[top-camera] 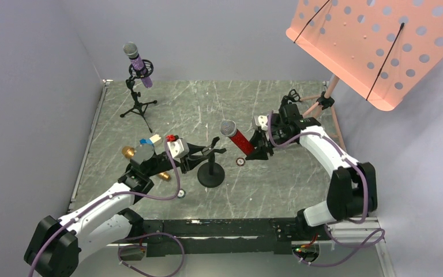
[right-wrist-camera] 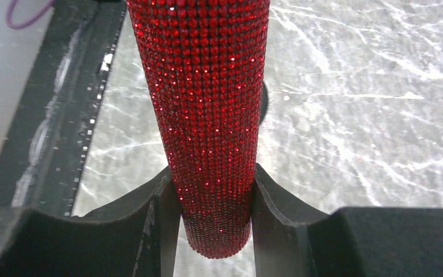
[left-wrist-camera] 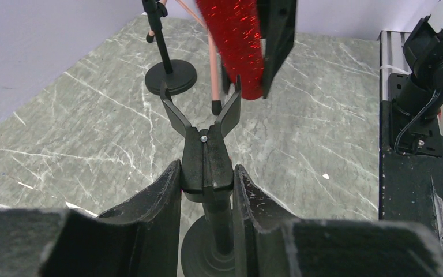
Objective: Attach the microphones to the stand
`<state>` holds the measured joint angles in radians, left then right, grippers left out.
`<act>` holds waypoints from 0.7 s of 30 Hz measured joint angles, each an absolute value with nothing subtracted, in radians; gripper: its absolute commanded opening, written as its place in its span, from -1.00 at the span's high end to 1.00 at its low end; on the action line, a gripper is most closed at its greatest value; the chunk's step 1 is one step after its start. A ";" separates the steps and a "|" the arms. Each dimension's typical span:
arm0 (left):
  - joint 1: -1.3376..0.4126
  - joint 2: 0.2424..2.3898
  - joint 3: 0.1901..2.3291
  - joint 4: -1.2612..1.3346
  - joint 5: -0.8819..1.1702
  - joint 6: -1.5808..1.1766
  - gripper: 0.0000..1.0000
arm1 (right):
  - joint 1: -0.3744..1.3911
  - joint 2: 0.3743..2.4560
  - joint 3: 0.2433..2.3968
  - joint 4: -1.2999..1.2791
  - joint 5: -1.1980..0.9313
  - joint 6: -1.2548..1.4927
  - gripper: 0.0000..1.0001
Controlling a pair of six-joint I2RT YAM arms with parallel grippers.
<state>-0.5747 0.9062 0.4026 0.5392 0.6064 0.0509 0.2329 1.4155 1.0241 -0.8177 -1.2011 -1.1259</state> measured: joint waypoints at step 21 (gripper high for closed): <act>-0.535 0.921 0.410 0.540 0.679 0.040 0.70 | 0.402 1.649 1.092 -0.422 -1.212 -1.087 0.99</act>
<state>-0.5346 0.9211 0.4099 0.5404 0.6788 0.0402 0.4015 1.6493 1.0924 -0.4225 -1.2121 -1.0870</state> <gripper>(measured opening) 0.366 0.443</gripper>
